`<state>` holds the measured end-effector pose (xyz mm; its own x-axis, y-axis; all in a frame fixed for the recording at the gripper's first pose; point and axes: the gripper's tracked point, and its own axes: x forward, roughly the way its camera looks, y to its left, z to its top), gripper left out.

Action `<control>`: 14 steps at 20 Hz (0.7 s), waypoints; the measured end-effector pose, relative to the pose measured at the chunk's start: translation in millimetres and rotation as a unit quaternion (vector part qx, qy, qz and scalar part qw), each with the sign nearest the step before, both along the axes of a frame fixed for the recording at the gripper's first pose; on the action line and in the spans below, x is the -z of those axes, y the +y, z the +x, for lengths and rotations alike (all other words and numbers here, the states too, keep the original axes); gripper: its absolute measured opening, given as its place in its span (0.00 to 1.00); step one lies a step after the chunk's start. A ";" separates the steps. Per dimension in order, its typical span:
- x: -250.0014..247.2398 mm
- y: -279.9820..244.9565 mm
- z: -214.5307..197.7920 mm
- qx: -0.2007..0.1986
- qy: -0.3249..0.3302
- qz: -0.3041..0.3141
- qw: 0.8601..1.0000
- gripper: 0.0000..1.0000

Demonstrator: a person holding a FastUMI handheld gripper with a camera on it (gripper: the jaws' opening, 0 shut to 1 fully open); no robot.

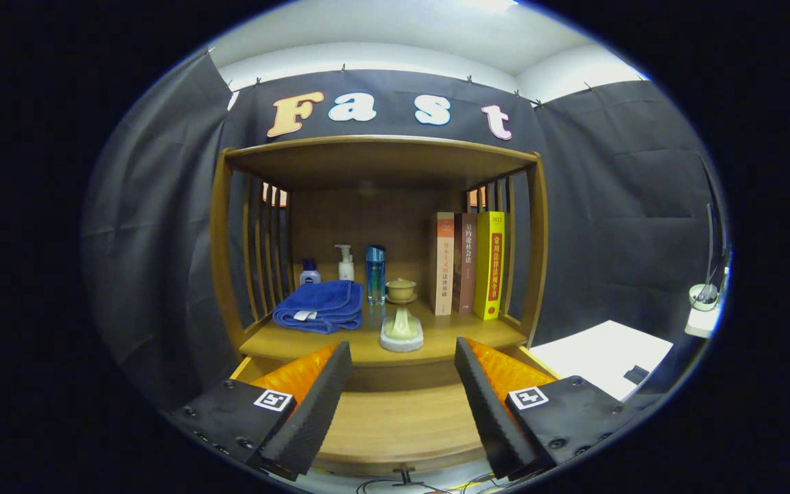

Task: Pull open the drawer, take out the items inside it, and place them on the countertop above the cabinet.

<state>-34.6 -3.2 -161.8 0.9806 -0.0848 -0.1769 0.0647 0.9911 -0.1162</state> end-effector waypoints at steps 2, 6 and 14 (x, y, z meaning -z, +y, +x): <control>15.0 1.9 -24.6 0.002 0.003 0.013 1.000 0.98; 38.2 -1.3 -60.2 0.006 -0.001 0.012 1.000 0.98; 95.3 -11.4 -105.7 0.027 0.007 0.022 0.999 0.98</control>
<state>-140.3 -14.6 -257.0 0.9724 -0.1289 -0.1946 0.1166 0.9905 -0.0730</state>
